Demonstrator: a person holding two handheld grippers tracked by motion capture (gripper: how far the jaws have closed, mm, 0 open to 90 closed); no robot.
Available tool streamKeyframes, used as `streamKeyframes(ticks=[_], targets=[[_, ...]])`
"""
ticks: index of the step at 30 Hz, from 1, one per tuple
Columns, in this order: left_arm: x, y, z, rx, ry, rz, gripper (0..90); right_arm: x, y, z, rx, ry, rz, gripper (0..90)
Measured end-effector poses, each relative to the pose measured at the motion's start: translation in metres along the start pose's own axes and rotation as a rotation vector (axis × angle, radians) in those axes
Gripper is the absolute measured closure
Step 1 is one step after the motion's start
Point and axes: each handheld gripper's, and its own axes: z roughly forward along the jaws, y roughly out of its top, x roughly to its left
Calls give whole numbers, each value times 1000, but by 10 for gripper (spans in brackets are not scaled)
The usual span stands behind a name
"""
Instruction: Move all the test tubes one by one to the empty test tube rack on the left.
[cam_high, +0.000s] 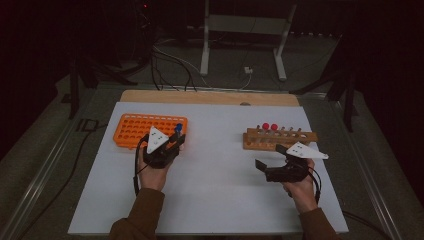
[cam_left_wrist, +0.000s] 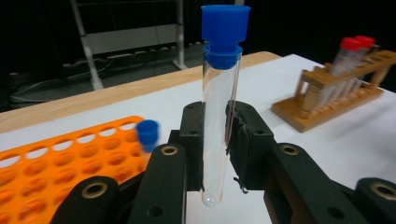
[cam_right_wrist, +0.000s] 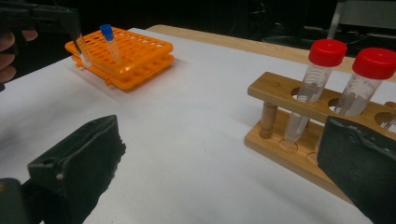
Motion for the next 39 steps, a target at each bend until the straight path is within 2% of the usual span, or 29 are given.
streamKeyframes(ticks=[14, 21, 23, 28, 34, 39], targets=[[25, -9, 14, 24, 109, -16, 757, -1, 0, -1, -7, 2, 3, 2], [33, -14, 26, 34, 148, -35, 758, 0, 0, 0, -6, 7, 5, 2], [33, -15, 29, 41, 163, -25, 758, 0, 0, 0, -5, 8, 4, 2], [34, -17, 37, 64, 175, -24, 758, -1, 0, 0, -7, 10, 6, 2], [34, -23, 41, 116, 184, 6, 760, -1, 0, 0, -6, 12, 4, 2], [34, -30, 44, 161, 178, 15, 763, 0, -1, 0, -2, 15, 2, 2]])
